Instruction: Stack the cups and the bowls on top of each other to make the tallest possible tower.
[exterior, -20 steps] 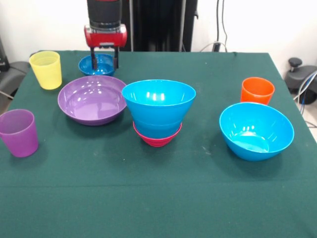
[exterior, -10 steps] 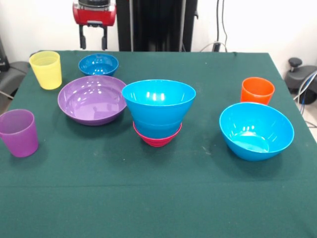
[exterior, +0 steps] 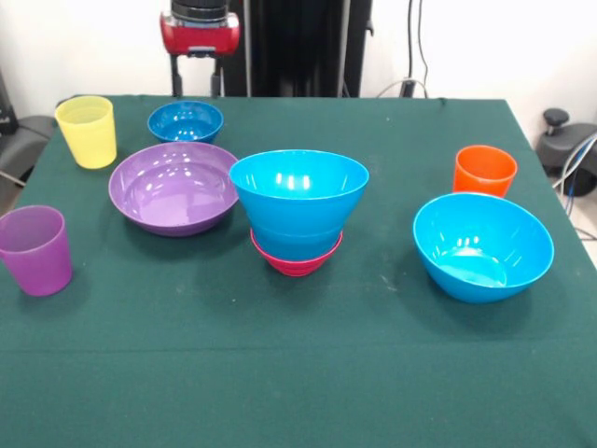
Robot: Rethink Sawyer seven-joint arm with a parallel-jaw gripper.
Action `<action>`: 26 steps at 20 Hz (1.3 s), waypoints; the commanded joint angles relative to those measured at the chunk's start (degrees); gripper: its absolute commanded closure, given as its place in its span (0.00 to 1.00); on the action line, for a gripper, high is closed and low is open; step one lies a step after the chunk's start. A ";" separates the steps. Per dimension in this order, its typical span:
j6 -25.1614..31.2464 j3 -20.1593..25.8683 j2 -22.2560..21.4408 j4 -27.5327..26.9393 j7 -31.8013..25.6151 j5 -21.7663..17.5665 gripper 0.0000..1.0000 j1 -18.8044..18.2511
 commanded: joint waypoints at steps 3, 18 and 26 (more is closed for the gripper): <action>-7.14 -6.24 6.03 -2.09 8.00 -4.23 0.00 7.42; -26.51 -28.22 19.79 -12.64 8.86 0.67 0.00 23.92; -31.82 -32.27 24.63 -14.46 3.60 5.91 0.00 25.03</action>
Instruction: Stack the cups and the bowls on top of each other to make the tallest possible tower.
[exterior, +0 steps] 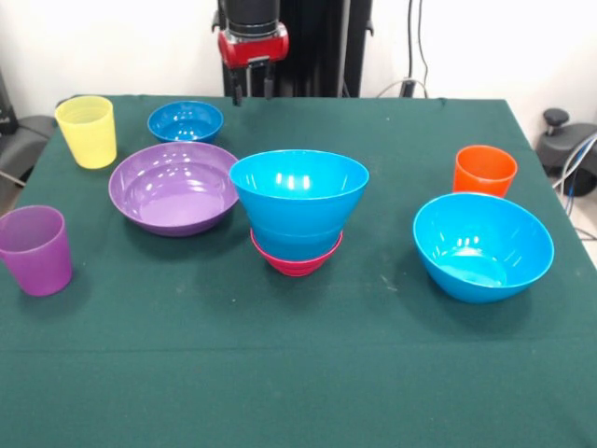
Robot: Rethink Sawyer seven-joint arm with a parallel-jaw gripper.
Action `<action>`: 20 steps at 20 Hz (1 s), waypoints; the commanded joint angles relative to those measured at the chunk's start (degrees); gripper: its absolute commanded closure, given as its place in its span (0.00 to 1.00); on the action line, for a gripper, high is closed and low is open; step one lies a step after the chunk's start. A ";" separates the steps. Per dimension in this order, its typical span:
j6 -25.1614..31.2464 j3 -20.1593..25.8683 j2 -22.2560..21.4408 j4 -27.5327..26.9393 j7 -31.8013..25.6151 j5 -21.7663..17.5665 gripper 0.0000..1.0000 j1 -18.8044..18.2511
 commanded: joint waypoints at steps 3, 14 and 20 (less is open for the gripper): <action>-1.54 -0.13 4.01 -6.91 2.93 1.36 0.00 -1.64; 4.75 5.35 -1.77 -3.44 1.24 0.28 0.00 -6.00; 11.31 12.01 -7.20 0.31 -2.74 1.36 0.00 -11.83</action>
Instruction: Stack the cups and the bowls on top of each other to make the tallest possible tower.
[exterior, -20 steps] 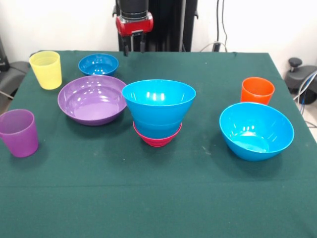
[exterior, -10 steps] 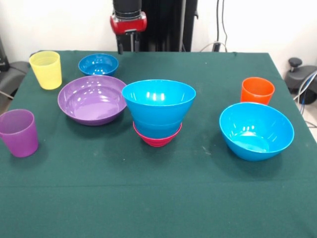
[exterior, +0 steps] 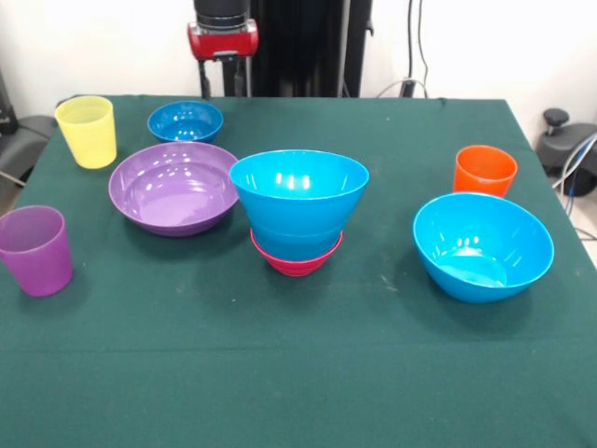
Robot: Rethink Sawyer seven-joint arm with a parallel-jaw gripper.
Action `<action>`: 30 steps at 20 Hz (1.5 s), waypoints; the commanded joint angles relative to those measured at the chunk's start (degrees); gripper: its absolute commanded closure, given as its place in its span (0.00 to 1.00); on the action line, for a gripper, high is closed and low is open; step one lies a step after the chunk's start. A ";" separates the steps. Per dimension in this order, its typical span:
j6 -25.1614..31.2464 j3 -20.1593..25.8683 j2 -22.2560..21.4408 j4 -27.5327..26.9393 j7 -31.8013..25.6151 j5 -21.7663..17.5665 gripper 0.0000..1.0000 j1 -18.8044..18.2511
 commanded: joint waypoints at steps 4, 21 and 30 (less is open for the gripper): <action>13.06 13.54 -5.53 0.84 -4.29 2.03 0.00 -4.58; 14.22 13.23 -2.89 -1.96 -1.30 1.95 0.00 -2.95; 14.21 13.23 -1.66 -2.99 -1.01 1.28 0.00 -2.59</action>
